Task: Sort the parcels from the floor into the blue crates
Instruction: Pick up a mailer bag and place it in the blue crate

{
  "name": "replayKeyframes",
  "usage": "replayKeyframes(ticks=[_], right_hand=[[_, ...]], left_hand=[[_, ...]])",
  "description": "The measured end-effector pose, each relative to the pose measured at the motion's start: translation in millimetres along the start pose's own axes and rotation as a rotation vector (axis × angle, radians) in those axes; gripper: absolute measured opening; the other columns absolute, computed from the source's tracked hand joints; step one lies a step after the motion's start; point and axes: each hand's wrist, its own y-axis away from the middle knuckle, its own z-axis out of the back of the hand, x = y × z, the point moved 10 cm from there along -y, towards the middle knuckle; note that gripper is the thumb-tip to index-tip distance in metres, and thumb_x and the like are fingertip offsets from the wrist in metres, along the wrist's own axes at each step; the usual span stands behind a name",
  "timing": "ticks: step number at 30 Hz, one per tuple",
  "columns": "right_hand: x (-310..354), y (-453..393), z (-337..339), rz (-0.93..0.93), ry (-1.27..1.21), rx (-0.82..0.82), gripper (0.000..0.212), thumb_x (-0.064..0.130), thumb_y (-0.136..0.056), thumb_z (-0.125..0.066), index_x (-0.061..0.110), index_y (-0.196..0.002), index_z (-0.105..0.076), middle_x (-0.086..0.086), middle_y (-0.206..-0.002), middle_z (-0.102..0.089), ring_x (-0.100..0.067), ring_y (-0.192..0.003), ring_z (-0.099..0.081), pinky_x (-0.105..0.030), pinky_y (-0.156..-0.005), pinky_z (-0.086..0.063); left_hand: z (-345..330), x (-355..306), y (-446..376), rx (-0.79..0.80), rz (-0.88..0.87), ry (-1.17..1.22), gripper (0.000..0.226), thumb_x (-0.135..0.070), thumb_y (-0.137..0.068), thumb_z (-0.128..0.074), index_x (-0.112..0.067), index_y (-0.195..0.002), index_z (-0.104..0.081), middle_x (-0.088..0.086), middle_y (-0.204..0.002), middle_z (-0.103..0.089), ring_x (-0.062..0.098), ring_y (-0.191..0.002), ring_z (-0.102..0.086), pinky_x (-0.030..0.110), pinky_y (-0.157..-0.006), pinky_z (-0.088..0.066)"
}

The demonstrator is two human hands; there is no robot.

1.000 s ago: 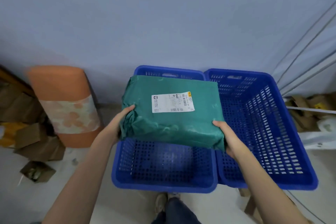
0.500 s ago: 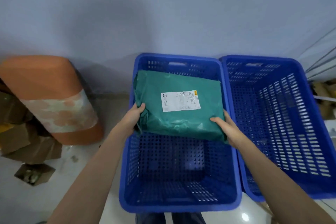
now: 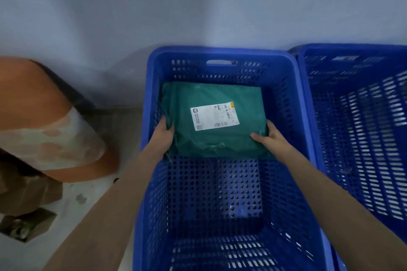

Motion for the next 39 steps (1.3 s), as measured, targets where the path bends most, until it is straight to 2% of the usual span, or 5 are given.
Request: replayKeyframes(ticks=[11, 17, 20, 23, 39], right_hand=[[0, -30, -22, 0.172, 0.172, -0.233, 0.073, 0.01, -0.091, -0.058, 0.011, -0.15, -0.015, -0.009, -0.152, -0.029, -0.024, -0.138, -0.03, -0.037, -0.115, -0.027], [37, 42, -113, 0.729, 1.101, -0.341, 0.082, 0.033, -0.073, -0.073, 0.01, -0.143, -0.038, -0.014, -0.152, -0.031, -0.034, -0.141, -0.026, -0.057, -0.111, -0.021], [4, 22, -125, 0.536, 1.357, -0.205, 0.094, 0.015, -0.084, -0.064, 0.021, -0.149, 0.004, -0.003, -0.157, 0.009, -0.031, -0.146, -0.002, -0.056, -0.114, -0.001], [-7, -3, -113, 0.455, 1.386, -0.179, 0.105, -0.002, -0.085, -0.054, 0.029, -0.135, 0.033, 0.005, -0.152, 0.029, -0.028, -0.145, 0.016, -0.054, -0.114, 0.008], [35, -2, -91, 0.328, 1.183, 0.103, 0.061, 0.022, -0.096, -0.04, 0.026, -0.151, -0.014, 0.004, -0.16, -0.005, -0.019, -0.147, -0.004, -0.043, -0.117, -0.018]], left_hand=[[-13, 12, -24, -0.2, 0.029, -0.351, 0.076, 0.006, -0.089, -0.04, -0.015, -0.151, -0.002, 0.006, -0.158, -0.01, 0.024, -0.143, -0.02, 0.042, -0.114, -0.029], [-115, -13, 60, -0.187, -0.718, -1.307, 0.082, -0.022, -0.082, -0.057, -0.009, -0.149, -0.011, 0.015, -0.156, -0.014, 0.032, -0.144, -0.013, 0.053, -0.115, -0.012], [-109, 34, 33, -0.077, -0.503, -1.617, 0.095, -0.02, -0.094, -0.045, -0.009, -0.135, 0.04, 0.016, -0.144, 0.038, 0.034, -0.136, 0.029, 0.052, -0.112, 0.012], [-85, 36, 3, -0.124, -0.449, -1.599, 0.102, -0.006, -0.092, -0.047, -0.019, -0.128, 0.048, 0.011, -0.141, 0.043, 0.033, -0.136, 0.031, 0.045, -0.112, 0.015], [-78, -3, 11, -0.012, -0.188, -1.49, 0.079, -0.017, -0.093, -0.051, -0.02, -0.151, 0.003, 0.01, -0.159, 0.004, 0.029, -0.146, 0.0, 0.04, -0.117, -0.018]])
